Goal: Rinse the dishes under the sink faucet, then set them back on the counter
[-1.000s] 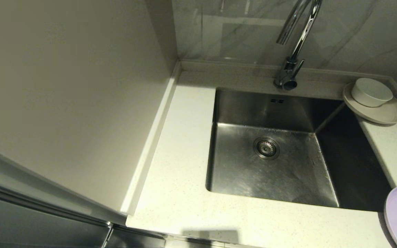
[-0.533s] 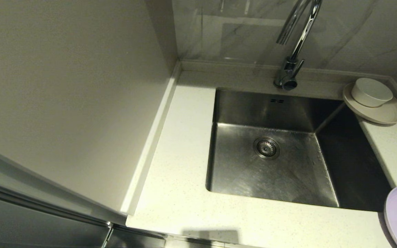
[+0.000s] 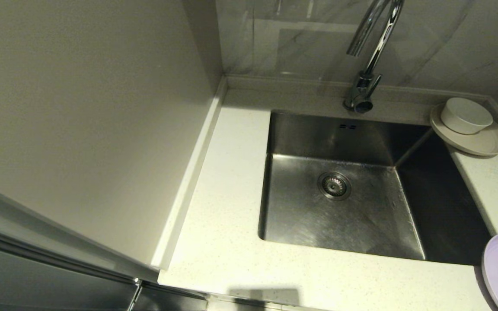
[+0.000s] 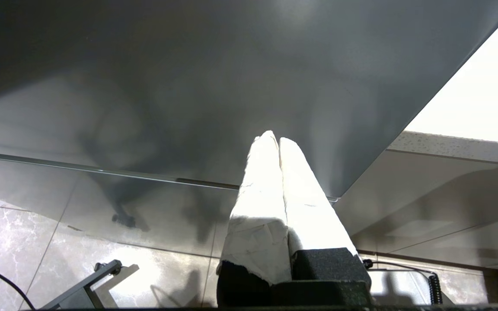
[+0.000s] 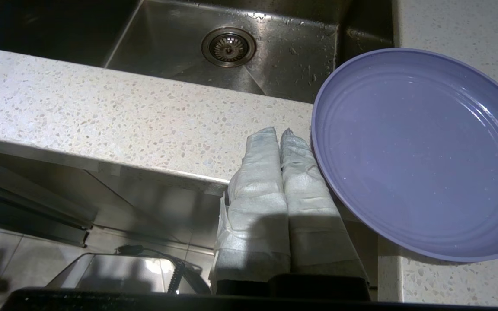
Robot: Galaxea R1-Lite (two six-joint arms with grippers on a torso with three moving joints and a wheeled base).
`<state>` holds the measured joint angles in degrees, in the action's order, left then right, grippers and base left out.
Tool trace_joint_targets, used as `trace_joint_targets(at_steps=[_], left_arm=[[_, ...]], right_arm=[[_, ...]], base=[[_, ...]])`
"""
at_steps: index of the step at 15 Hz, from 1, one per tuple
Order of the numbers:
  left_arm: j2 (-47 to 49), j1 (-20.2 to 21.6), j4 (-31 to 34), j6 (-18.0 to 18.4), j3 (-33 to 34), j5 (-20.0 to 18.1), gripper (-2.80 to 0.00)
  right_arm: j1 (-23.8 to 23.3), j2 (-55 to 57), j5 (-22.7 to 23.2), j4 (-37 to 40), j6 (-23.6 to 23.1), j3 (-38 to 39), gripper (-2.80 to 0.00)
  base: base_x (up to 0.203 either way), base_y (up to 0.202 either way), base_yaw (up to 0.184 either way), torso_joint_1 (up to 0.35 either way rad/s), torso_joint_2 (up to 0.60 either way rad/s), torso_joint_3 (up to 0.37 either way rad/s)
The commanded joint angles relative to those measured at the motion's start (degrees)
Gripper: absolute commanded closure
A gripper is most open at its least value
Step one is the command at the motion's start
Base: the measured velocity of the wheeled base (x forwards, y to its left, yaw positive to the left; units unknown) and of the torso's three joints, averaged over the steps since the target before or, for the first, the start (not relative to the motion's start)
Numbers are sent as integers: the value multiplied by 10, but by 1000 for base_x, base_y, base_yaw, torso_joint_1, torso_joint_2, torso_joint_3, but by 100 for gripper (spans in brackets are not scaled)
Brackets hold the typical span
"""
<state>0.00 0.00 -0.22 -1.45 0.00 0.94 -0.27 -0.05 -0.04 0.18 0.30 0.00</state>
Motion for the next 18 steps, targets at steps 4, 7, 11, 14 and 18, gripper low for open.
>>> trace_joint_targets(at_steps=[4,7,11,14,18], left_arm=[[-2,0,0,0,0,0,0],[-2,0,0,0,0,0,0],[-2,0,0,0,0,0,0],[-2,0,0,0,0,0,0],[-2,-1,0,0,0,0,0]], right_arm=[[0,1,0,-1,0,0,0],[0,1,0,0,0,0,0],[0,1,0,0,0,0,0],[0,1,0,0,0,0,0],[0,1,0,0,0,0,0]], base=[[0,0,0,0,0,0],[0,0,0,0,0,0],[0,0,0,0,0,0],[0,0,0,0,0,0],[0,0,0,0,0,0]])
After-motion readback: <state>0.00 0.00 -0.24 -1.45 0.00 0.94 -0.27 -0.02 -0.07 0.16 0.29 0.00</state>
